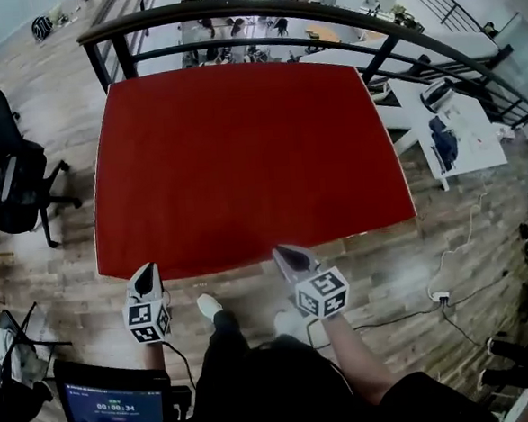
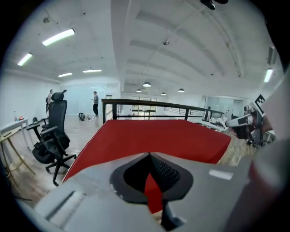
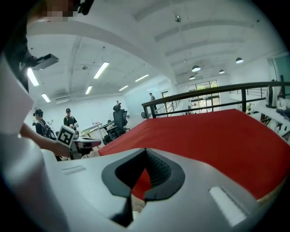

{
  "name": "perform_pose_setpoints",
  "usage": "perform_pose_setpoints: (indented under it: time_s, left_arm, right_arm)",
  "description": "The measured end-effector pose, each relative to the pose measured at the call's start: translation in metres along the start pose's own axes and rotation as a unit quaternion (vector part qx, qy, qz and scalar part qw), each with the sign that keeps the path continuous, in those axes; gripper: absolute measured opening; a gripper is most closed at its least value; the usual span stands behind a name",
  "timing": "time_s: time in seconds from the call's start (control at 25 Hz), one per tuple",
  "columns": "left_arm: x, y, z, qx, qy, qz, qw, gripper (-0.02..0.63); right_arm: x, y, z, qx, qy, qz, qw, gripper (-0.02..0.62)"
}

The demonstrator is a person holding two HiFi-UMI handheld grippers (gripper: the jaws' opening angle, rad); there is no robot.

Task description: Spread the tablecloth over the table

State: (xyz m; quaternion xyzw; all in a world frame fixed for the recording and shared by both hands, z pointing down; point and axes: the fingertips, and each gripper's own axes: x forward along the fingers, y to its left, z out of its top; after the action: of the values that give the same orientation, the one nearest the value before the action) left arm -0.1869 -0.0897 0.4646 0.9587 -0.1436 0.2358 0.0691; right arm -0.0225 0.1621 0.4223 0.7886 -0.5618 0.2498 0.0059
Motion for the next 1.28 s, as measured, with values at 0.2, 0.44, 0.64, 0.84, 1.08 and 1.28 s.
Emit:
perform_pose_setpoints:
  time_s: [0.2,0.44,0.64,0.84,1.08,1.28]
  left_arm:
    - [-0.037,-0.145,0.059,-0.024,-0.081,-0.02,0.9962,0.006]
    - [-0.069,-0.263,0.088,-0.003,-0.111,-0.03,0.9934,0.006]
    - [-0.086,-0.281,0.097,0.001,-0.129,-0.037,0.991,0.006]
    - [-0.101,-0.286,0.118,0.025,-0.145,-0.041,0.9884,0.006]
    - [-0.102,-0.28,0.124,0.034,-0.142,-0.046,0.9882,0.006]
    - [-0.098,-0.273,0.132,0.034,-0.151,-0.052,0.9866,0.006]
  right_arm:
    - [-0.108,-0.051,-0.001,-0.037,-0.028,-0.022,0.999,0.009]
    - [-0.187,-0.09,0.009,-0.018,-0.078,-0.042,0.996,0.009]
    - [-0.219,-0.084,0.028,-0.009,-0.11,-0.056,0.992,0.009]
    - [-0.24,-0.077,0.035,-0.007,-0.117,-0.064,0.991,0.008]
    - [-0.241,-0.071,0.047,-0.007,-0.12,-0.075,0.99,0.008]
    - [-0.241,-0.068,0.061,-0.017,-0.131,-0.078,0.988,0.008]
